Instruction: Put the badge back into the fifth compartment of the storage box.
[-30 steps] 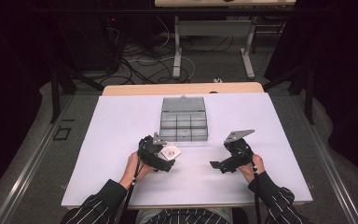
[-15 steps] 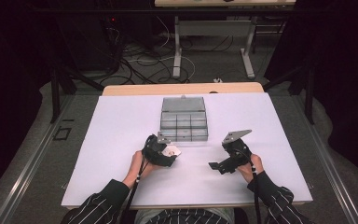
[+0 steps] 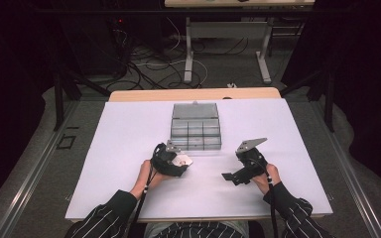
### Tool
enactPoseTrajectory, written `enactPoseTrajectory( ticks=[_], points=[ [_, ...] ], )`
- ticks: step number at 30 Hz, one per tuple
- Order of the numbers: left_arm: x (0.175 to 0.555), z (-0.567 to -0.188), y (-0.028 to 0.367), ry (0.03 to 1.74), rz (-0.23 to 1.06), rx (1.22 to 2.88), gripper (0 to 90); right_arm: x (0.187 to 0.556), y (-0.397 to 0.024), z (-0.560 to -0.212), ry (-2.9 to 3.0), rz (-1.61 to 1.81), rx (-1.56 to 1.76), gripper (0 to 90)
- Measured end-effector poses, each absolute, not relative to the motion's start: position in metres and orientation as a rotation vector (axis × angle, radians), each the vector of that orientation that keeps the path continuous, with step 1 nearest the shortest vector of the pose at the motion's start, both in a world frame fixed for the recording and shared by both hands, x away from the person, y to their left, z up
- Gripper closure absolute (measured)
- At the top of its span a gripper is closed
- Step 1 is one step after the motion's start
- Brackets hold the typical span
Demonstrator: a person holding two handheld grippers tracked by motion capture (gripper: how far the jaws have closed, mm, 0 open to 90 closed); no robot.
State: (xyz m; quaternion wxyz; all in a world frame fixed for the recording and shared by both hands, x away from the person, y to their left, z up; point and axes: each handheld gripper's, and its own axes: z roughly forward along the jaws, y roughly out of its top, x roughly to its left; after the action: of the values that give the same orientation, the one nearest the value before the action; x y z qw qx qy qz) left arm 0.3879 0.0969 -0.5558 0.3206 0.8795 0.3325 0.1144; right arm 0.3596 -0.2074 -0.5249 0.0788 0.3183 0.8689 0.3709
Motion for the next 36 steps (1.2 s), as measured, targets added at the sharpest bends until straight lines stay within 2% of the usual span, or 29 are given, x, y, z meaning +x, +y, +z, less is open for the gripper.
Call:
enactPoseTrajectory(
  ticks=[15, 36],
  points=[
    [0.385, -0.554, 0.098, 0.854, 0.272, 2.308, 33.7, 0.360, -0.207, -0.524, 2.600, 1.099, 0.961, 0.8],
    [0.378, -0.537, 0.105, 0.801, 0.327, 2.289, 33.7, 0.361, -0.208, -0.524, 2.586, 1.094, 0.958, 1.2]
  ],
)
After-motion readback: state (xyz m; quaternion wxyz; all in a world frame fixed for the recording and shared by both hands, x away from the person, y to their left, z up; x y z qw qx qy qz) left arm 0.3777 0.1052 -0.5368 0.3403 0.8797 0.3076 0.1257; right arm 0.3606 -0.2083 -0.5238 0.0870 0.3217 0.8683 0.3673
